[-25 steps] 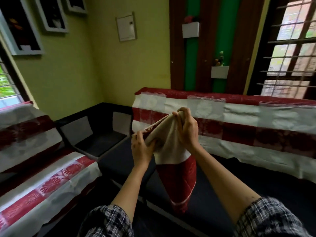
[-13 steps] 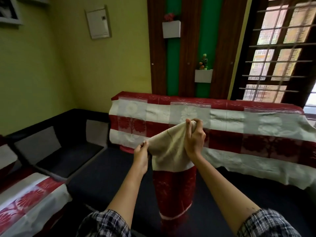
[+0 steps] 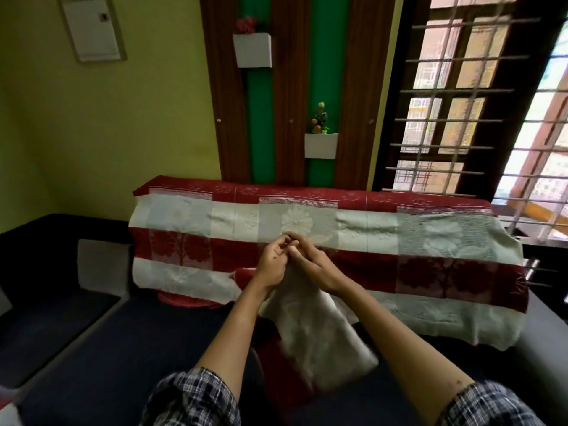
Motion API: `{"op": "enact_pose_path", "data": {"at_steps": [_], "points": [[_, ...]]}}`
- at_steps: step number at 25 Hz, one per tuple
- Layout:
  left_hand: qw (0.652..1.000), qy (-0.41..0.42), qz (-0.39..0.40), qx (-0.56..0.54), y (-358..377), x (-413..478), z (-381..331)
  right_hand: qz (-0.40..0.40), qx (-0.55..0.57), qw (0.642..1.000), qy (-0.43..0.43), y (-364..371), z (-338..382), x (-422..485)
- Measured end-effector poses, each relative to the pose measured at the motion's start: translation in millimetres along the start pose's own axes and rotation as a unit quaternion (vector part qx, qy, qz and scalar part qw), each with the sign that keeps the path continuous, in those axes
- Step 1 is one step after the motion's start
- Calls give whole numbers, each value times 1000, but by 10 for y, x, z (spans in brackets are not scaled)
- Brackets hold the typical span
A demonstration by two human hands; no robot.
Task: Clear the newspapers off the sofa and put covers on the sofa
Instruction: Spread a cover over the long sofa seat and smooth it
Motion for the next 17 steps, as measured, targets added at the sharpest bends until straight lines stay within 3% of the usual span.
{"op": "enact_pose_path", "data": {"at_steps": [2, 4, 7, 9, 12, 17], "points": [[1000, 18, -4, 3, -83, 122, -67, -42, -14, 998, 34, -20, -53, 98], [999, 38, -6, 31, -181, 213, -113, -110, -145, 980, 75, -38, -118, 179], [999, 32, 8, 35, -251, 272, -104, -302, -233, 924, 7, -10, -147, 219], [995, -2, 83, 47, -260, 284, -11, -373, -248, 893, -39, -43, -109, 223], [978, -47, 184, 88, -281, 289, 201, -421, -263, 867, -49, -144, -104, 225], [951, -98, 260, 135, -202, 367, 319, -483, -218, 848, 5, -243, -209, 108]]}}
Point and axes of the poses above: each hand's wrist, its own x-axis towards the middle knuckle, its own y-axis out of the palm, z = x × y, the point moved 2 cm from there along x, towards the middle knuckle, and after that the axes turned 10 degrees about z, right-handed, at the moved point
